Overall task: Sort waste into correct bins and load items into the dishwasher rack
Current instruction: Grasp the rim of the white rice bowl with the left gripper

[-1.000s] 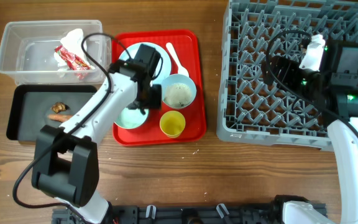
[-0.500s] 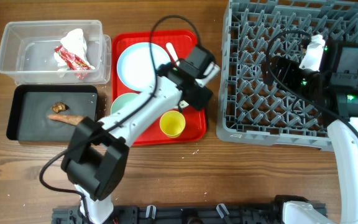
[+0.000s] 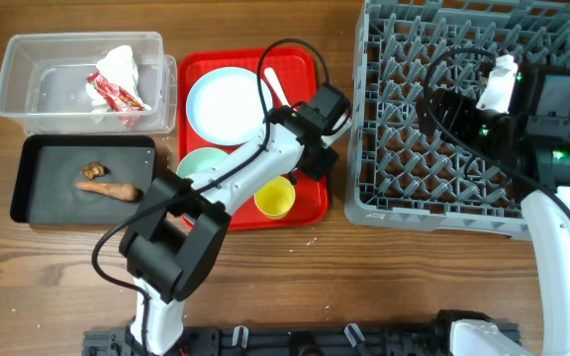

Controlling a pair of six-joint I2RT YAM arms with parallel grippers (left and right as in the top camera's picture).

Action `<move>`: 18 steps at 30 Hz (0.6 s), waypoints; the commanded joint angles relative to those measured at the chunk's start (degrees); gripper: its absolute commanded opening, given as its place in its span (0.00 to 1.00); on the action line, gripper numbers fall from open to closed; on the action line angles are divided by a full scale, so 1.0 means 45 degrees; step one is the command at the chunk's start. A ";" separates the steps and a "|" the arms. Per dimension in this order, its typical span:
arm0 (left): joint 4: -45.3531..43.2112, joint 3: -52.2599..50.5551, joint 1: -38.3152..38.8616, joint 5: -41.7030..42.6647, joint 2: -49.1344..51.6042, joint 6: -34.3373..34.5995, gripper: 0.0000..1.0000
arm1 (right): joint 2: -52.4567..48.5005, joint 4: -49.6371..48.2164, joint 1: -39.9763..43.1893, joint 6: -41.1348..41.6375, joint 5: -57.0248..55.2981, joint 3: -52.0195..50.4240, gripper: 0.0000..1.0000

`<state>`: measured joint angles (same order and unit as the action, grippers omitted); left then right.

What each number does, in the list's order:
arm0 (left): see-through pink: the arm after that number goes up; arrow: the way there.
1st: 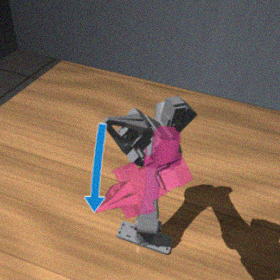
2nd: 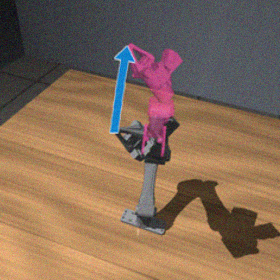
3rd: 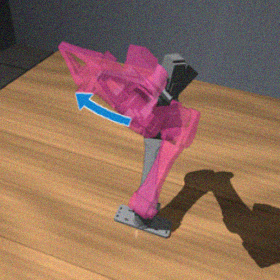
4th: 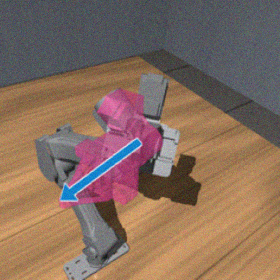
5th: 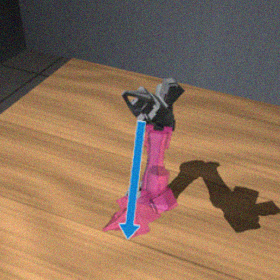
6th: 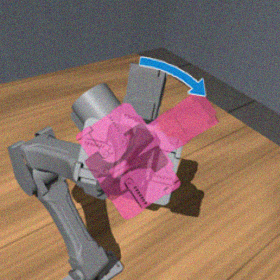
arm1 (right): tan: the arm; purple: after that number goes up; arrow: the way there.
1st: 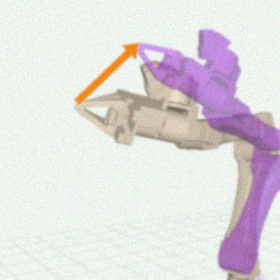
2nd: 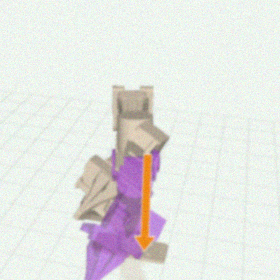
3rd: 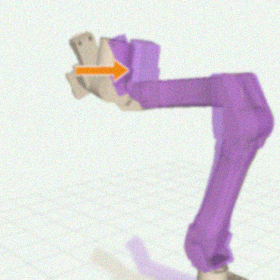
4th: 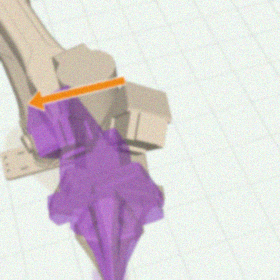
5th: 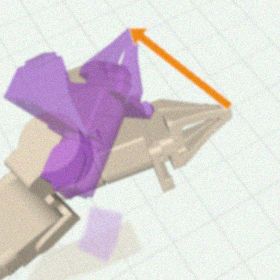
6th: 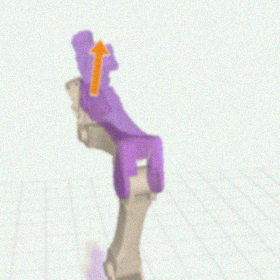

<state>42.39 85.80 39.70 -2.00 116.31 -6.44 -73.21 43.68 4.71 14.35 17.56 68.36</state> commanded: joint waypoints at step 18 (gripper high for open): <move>-0.0083 0.0389 -0.0219 -0.0578 0.0554 0.0903 0.04 | -0.0117 -0.0029 -0.0005 0.0194 -0.0019 0.0117 1.00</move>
<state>42.15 85.86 39.00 -4.93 118.61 -2.68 -73.21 43.68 4.71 14.37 17.56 68.36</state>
